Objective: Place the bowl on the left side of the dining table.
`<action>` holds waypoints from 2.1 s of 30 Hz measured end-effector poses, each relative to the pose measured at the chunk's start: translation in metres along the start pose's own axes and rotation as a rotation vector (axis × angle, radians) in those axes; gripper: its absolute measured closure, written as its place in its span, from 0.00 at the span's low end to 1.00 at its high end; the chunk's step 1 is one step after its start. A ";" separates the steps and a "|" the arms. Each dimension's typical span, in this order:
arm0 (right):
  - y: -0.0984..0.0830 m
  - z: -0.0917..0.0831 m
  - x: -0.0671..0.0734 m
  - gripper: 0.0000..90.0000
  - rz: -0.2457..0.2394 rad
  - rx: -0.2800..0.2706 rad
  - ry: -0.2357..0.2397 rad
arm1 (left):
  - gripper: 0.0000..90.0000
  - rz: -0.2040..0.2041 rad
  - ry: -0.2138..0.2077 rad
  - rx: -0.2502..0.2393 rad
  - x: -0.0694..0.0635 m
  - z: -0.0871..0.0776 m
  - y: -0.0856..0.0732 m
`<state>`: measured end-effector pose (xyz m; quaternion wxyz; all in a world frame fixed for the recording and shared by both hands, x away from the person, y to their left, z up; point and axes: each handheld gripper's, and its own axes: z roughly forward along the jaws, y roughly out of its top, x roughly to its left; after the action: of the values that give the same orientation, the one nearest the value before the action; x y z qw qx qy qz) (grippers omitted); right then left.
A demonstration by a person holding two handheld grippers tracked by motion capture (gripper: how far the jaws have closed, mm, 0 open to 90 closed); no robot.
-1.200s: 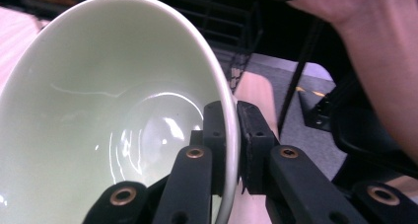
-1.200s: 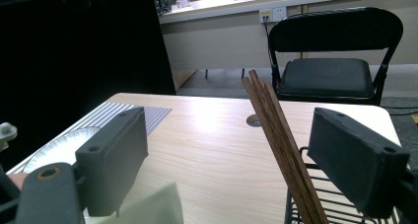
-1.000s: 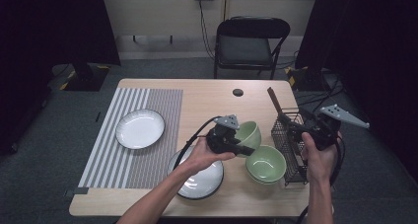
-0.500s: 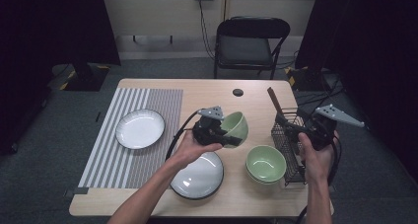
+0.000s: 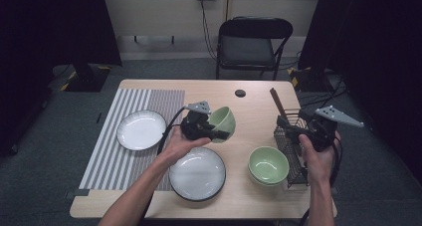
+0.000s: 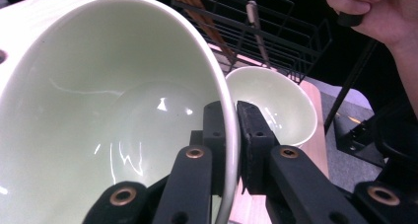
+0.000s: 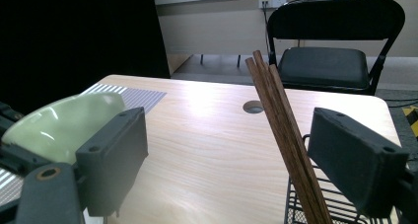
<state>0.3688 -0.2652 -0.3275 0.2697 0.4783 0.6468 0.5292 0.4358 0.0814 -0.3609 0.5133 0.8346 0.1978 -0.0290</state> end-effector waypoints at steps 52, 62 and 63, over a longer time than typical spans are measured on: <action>-0.002 0.004 -0.002 0.17 -0.008 0.026 -0.029 | 0.93 -0.223 0.373 -0.054 0.082 -0.124 -0.069; -0.004 0.007 0.001 0.17 -0.014 0.041 -0.024 | 0.93 -0.269 0.465 -0.055 0.095 -0.141 -0.090; -0.004 0.007 0.001 0.17 -0.015 0.042 -0.022 | 0.93 -0.267 0.479 -0.051 0.096 -0.142 -0.092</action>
<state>0.3733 -0.2610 -0.3333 0.2708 0.4848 0.6586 0.5078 0.4695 0.2697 -0.3956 0.4642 0.7712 0.4223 0.1068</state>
